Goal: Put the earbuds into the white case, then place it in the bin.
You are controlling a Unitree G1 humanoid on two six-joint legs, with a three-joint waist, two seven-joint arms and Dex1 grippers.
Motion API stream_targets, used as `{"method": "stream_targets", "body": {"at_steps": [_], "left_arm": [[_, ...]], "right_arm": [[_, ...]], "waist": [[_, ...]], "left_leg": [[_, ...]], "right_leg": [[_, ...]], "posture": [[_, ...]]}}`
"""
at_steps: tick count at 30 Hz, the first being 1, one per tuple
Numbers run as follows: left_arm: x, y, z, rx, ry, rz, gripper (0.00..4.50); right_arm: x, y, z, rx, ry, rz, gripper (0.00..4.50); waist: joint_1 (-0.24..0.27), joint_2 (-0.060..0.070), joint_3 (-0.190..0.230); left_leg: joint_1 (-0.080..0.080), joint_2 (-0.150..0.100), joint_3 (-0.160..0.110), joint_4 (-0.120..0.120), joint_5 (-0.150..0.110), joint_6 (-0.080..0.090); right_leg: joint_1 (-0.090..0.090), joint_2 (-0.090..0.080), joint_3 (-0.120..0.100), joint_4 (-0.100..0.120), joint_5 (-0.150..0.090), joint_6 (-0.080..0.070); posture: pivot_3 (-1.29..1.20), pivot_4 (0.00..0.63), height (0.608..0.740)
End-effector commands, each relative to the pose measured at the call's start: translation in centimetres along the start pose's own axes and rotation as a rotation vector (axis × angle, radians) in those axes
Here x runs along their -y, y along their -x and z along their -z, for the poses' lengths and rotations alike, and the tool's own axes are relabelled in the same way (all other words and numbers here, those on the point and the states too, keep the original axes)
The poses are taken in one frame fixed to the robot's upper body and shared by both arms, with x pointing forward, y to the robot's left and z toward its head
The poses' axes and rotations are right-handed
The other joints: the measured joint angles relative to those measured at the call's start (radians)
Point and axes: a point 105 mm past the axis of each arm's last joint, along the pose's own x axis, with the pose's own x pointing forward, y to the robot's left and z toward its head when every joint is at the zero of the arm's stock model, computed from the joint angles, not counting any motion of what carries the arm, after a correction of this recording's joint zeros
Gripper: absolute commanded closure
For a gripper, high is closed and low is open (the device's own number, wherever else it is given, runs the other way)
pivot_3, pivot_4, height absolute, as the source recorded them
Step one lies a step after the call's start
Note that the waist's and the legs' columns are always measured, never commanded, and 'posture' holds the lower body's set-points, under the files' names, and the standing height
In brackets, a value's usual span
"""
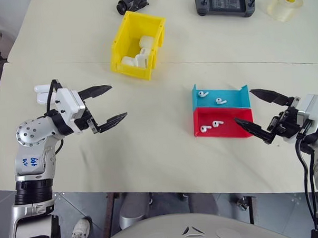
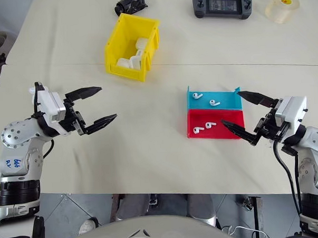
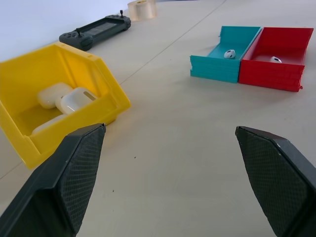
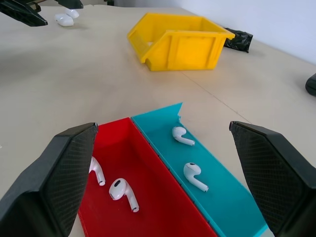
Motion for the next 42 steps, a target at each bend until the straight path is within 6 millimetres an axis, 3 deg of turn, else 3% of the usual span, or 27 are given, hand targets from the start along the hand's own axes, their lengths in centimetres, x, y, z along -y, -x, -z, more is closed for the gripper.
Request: {"method": "stream_targets", "body": {"at_steps": [1, 16, 20, 24, 28, 32, 37, 42], "left_arm": [[-0.2, 0.0, -0.2, -0.014, -0.030, -0.013, 0.02], [-0.2, 0.5, -0.3, 0.005, -0.006, -0.011, 0.02], [-1.4, 1.6, -0.1, -0.014, -0.016, -0.129, 0.02], [-2.7, 4.3, 0.4, -0.051, 0.020, -0.353, 0.02], [-2.6, 8.1, 1.3, -0.114, 0.041, -0.592, 0.02], [-1.2, 12.6, 2.0, -0.173, 0.108, -0.863, 0.02], [1.0, 17.9, 4.3, -0.295, 0.318, -1.149, 0.02], [1.1, 18.2, 4.0, -0.297, 0.356, -1.175, 0.02]], "right_arm": [[0.0, -0.1, -0.4, 0.017, 0.019, -0.004, 0.00], [-0.2, -0.4, 0.0, 0.024, 0.010, -0.020, 0.00], [-0.3, -1.1, 0.1, 0.036, 0.006, -0.054, 0.00], [-0.8, -2.5, -0.4, 0.078, 0.018, -0.110, 0.00], [-2.0, -4.4, -1.2, 0.148, 0.038, -0.180, 0.00], [-3.6, -6.3, -2.3, 0.245, 0.052, -0.268, 0.00], [-4.4, -7.3, -2.4, 0.264, 0.062, -0.311, 0.00], [-4.3, -7.5, -2.4, 0.268, 0.062, -0.315, 0.00]], "waist": [[0.000, 0.000, 0.000], [0.000, 0.000, 0.000], [-0.001, 0.000, 0.000], [-0.008, 0.000, 0.000], [-0.015, 0.000, 0.000], [-0.017, 0.000, 0.000], [-0.004, -0.001, 0.000], [0.003, -0.001, 0.000]], "left_leg": [[0.000, 0.000, 0.000, 0.000, 0.000, 0.000], [0.000, 0.000, 0.000, 0.000, 0.000, 0.000], [0.000, 0.000, 0.000, 0.000, 0.000, 0.000], [0.000, 0.001, 0.000, 0.000, 0.000, 0.000], [0.000, 0.002, 0.000, -0.001, -0.001, -0.001], [0.000, 0.002, 0.000, 0.000, -0.001, -0.002], [0.001, 0.001, -0.001, 0.000, -0.001, -0.002], [0.001, 0.001, -0.001, 0.000, -0.002, -0.002]], "right_leg": [[0.000, 0.000, 0.000, 0.000, 0.000, 0.000], [0.000, 0.000, 0.000, 0.000, 0.000, 0.000], [0.000, 0.000, 0.000, 0.000, 0.000, 0.000], [0.000, 0.000, 0.000, 0.000, 0.000, 0.000], [0.000, 0.000, 0.001, 0.000, 0.000, 0.000], [0.000, 0.000, 0.001, -0.001, 0.000, 0.000], [0.000, -0.001, 0.001, -0.004, 0.000, -0.001], [0.000, -0.001, 0.001, -0.004, -0.001, -0.001]], "posture": [[0.00, 0.150, 0.740], [0.00, 0.150, 0.740], [0.00, 0.150, 0.740], [0.00, 0.150, 0.740], [0.00, 0.150, 0.740], [0.00, 0.150, 0.740], [0.00, 0.150, 0.740], [0.00, 0.150, 0.740]]}}
